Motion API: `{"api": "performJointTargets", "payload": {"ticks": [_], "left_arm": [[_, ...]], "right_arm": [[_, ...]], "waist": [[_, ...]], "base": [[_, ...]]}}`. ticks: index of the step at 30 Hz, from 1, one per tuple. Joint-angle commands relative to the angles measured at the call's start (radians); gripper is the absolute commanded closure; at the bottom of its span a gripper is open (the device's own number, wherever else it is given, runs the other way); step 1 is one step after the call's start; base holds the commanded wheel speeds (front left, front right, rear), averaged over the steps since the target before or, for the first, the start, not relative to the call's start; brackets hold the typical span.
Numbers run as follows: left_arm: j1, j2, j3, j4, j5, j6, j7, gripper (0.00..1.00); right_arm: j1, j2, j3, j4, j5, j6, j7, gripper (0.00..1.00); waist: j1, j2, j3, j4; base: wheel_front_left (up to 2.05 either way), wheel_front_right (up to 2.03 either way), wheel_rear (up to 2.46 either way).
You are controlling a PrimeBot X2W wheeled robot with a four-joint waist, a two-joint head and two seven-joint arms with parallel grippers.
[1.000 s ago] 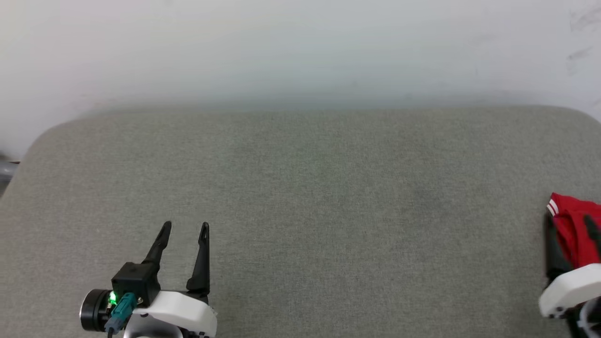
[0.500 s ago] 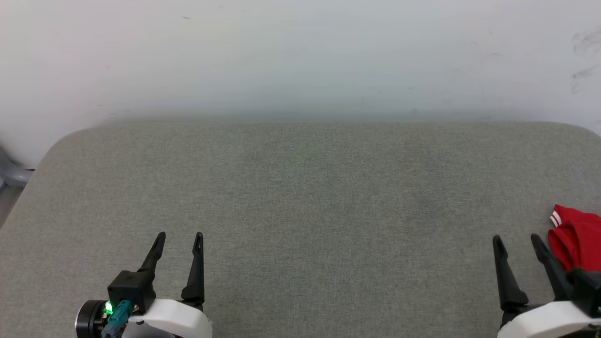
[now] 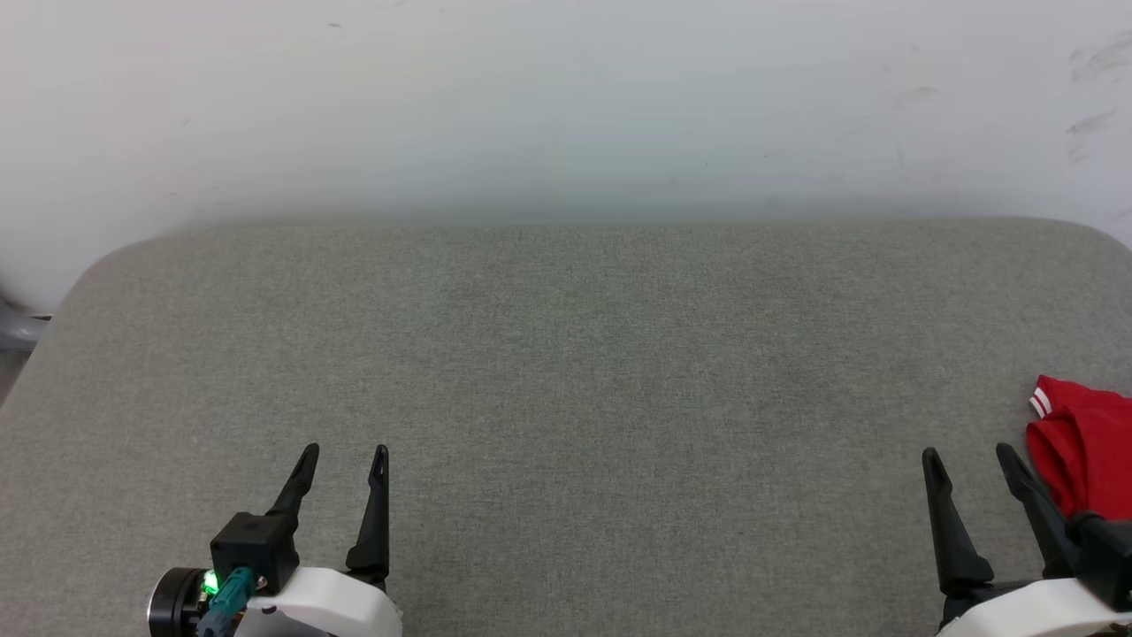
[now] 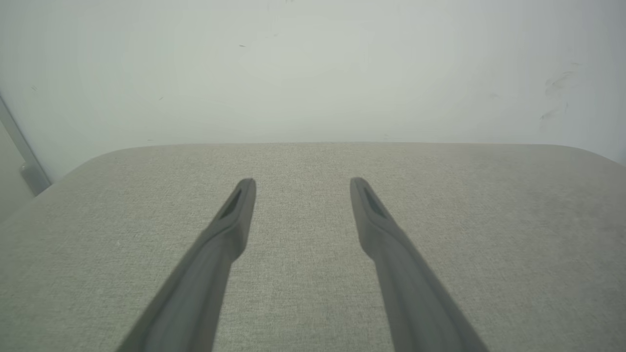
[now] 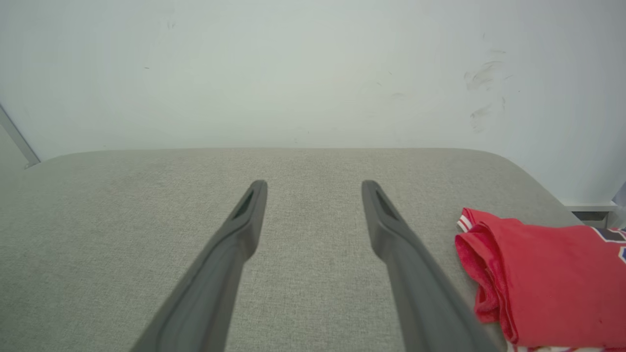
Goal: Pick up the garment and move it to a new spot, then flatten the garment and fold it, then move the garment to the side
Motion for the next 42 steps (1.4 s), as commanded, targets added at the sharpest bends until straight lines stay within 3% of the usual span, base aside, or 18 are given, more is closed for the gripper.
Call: {"api": "performJointTargets", "payload": {"ticks": [1, 12, 13, 17, 42], "left_arm": [[-0.012, 0.0, 0.001, 0.005, 0.003, -0.004, -0.004, 0.0], [-0.017, -0.011, 0.002, 0.013, 0.006, -0.013, -0.007, 0.0], [-0.004, -0.016, 0.001, 0.019, -0.001, -0.018, 0.0, 1.0], [0.011, -0.029, 0.0, 0.039, -0.015, -0.02, 0.005, 1.0], [-0.023, -0.091, 0.121, 0.062, -0.4, -0.1, 0.114, 1.0]], "right_arm": [[-0.001, 0.004, 0.003, -0.007, 0.001, -0.001, 0.0, 0.0], [-0.012, 0.005, 0.002, 0.006, 0.003, -0.001, 0.006, 0.0], [-0.004, 0.0, 0.003, 0.013, 0.004, 0.0, 0.007, 1.0], [0.003, 0.001, 0.007, 0.039, 0.019, 0.0, 0.008, 1.0], [-0.086, -0.017, 0.023, 0.164, 0.496, 0.0, 0.011, 1.0]], "waist": [[0.0, 0.0, 0.002, 0.0], [0.0, 0.0, 0.005, 0.007], [0.0, 0.0, 0.005, 0.007], [0.0001, 0.0, 0.005, 0.007], [0.0001, 0.0, 0.007, 0.005]], "base": [[0.0, 0.0, 0.0], [0.0, 0.0, 0.0], [0.0, 0.0, 0.0], [0.0, 0.0, 0.0], [0.0, 0.0, 0.0]]}}
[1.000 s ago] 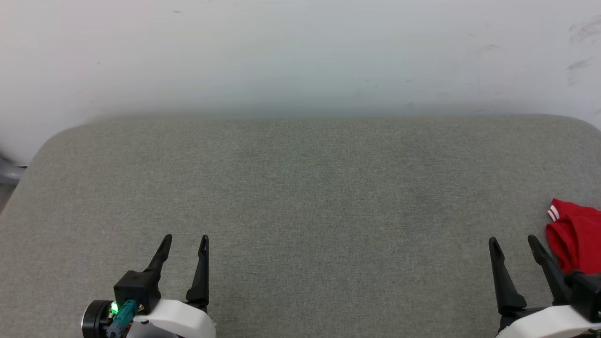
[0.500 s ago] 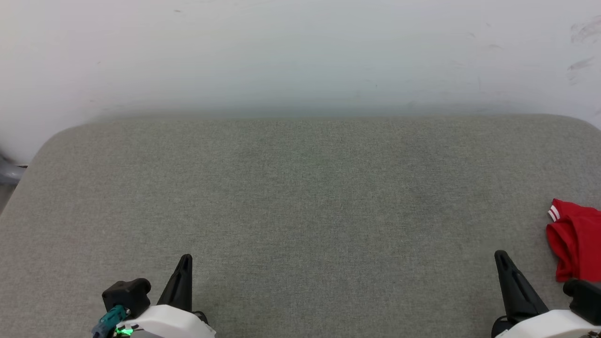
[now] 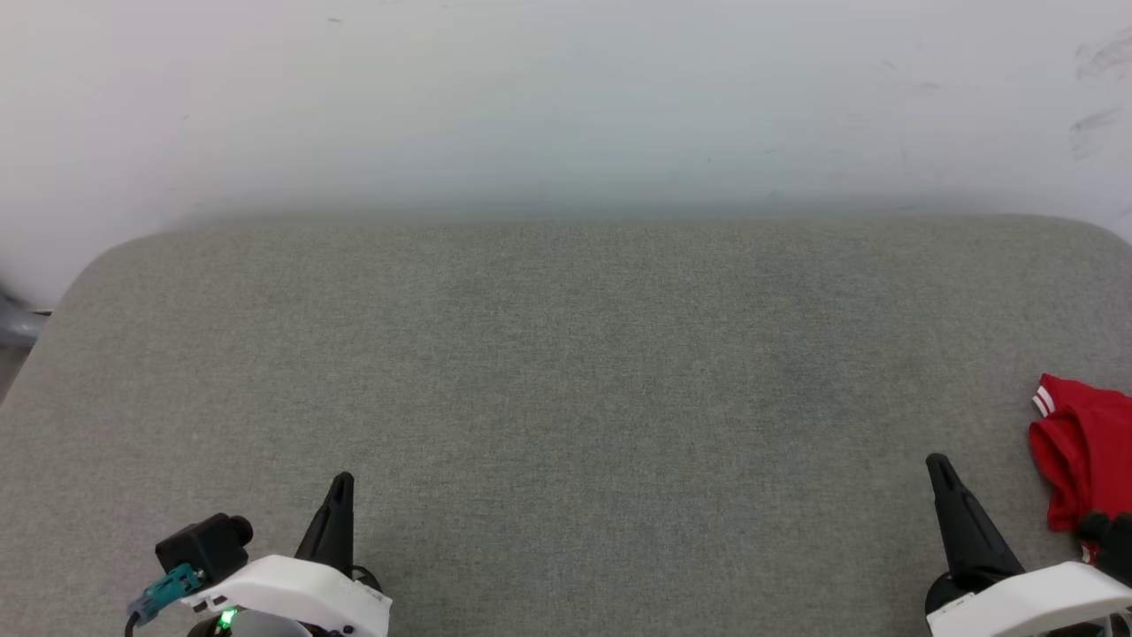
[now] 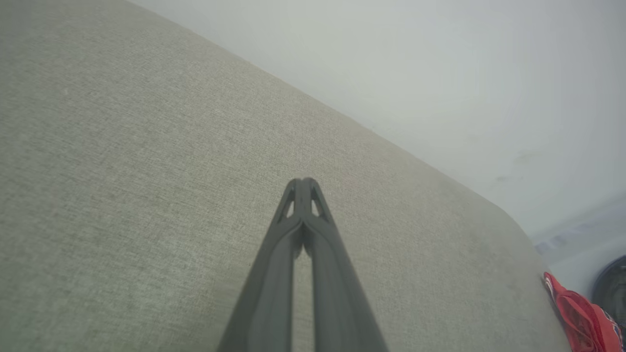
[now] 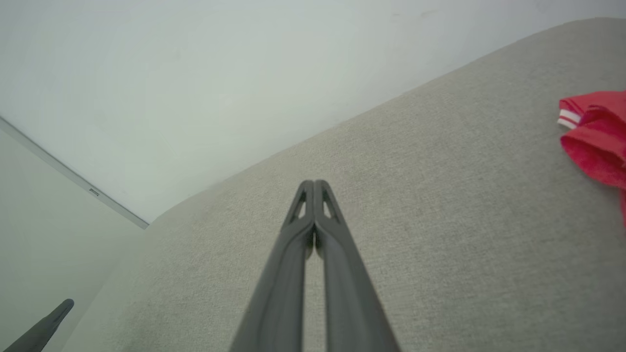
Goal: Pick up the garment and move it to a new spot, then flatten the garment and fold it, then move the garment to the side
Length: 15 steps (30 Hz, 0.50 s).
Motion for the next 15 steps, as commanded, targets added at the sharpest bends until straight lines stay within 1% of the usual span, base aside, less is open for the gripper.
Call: {"api": "performJointTargets", "payload": {"ticks": [1, 15], "left_arm": [[-0.029, -0.002, 0.016, -0.01, -0.03, -0.01, 0.008, 1.0], [-0.043, -0.031, 0.071, -0.003, -0.198, -0.045, 0.058, 1.0]], "right_arm": [[-0.029, -0.01, 0.001, -0.003, 0.041, 0.0, -0.001, 1.0], [-0.068, -0.014, 0.004, 0.052, 0.246, 0.0, 0.004, 1.0]], "waist": [[0.0, 0.0, 0.0, 0.0], [0.0, 0.0, 0.001, -0.001]], "base": [[0.0, 0.0, 0.0], [0.0, 0.0, 0.0]]}}
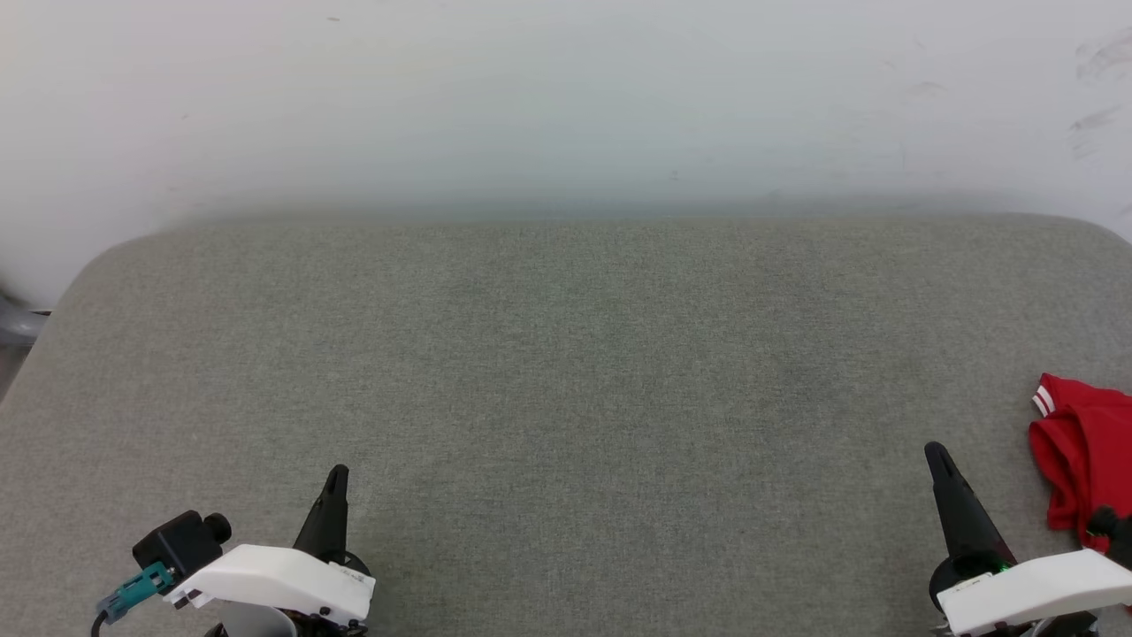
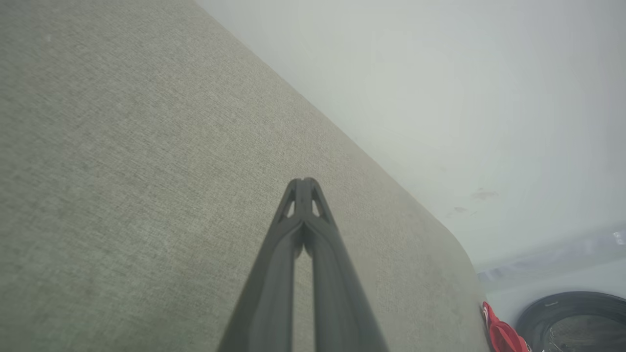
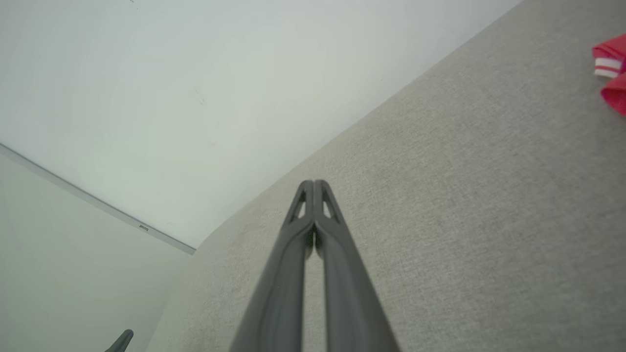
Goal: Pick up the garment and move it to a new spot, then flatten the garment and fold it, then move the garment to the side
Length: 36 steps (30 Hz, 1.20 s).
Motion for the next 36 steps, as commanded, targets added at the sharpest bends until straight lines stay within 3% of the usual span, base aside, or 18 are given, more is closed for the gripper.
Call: {"api": "performJointTargets", "payload": {"ticks": [1, 36], "left_arm": [[-0.029, -0.003, 0.014, -0.009, -0.027, -0.008, 0.008, 1.0], [-0.056, -0.062, 0.125, 0.01, -0.353, -0.077, 0.109, 1.0]], "right_arm": [[-0.026, -0.009, 0.0, -0.003, 0.035, 0.0, 0.003, 1.0], [-0.102, -0.01, -0.003, 0.108, 0.429, 0.0, 0.018, 1.0]], "waist": [[0.0, 0.0, 0.0, 0.0], [0.0, 0.0, 0.003, -0.003]], "base": [[0.0, 0.0, 0.0], [0.0, 0.0, 0.0]]}}
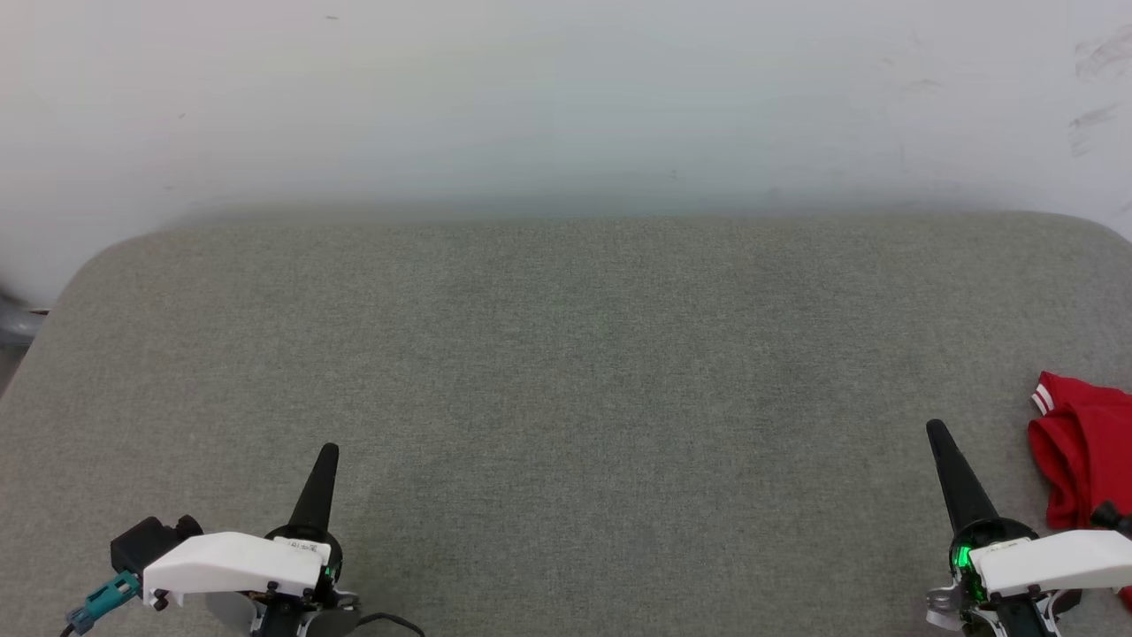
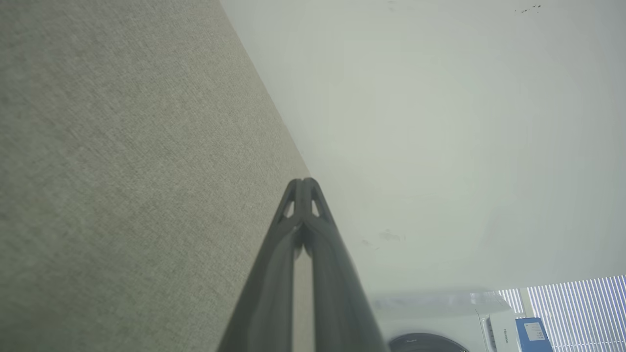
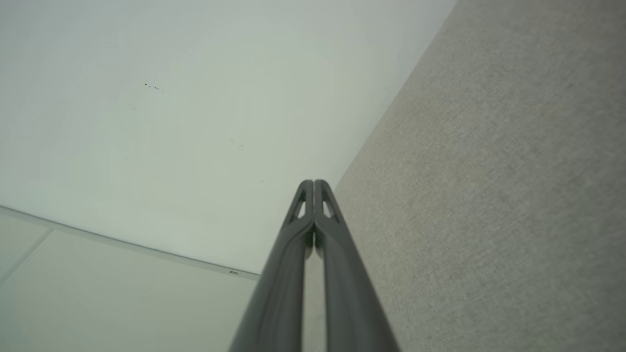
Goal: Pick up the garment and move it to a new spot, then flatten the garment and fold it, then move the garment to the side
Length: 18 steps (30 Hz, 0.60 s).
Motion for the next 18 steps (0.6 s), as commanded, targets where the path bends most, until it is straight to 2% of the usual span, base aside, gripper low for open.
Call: {"api": "performJointTargets", "payload": {"ticks": [1, 18], "left_arm": [[-0.023, -0.003, 0.008, -0.004, -0.016, -0.008, 0.005, 1.0], [-0.033, -0.028, 0.057, 0.005, -0.153, -0.037, 0.048, 1.0]], "right_arm": [[-0.022, -0.006, -0.001, 0.001, 0.02, 0.0, 0.002, 1.0], [-0.054, -0.003, -0.006, 0.047, 0.184, 0.0, 0.011, 1.0]], "waist": [[0.0, 0.0, 0.0, 0.0], [0.0, 0.0, 0.001, -0.001]], "base": [[0.0, 0.0, 0.0], [0.0, 0.0, 0.0]]}}
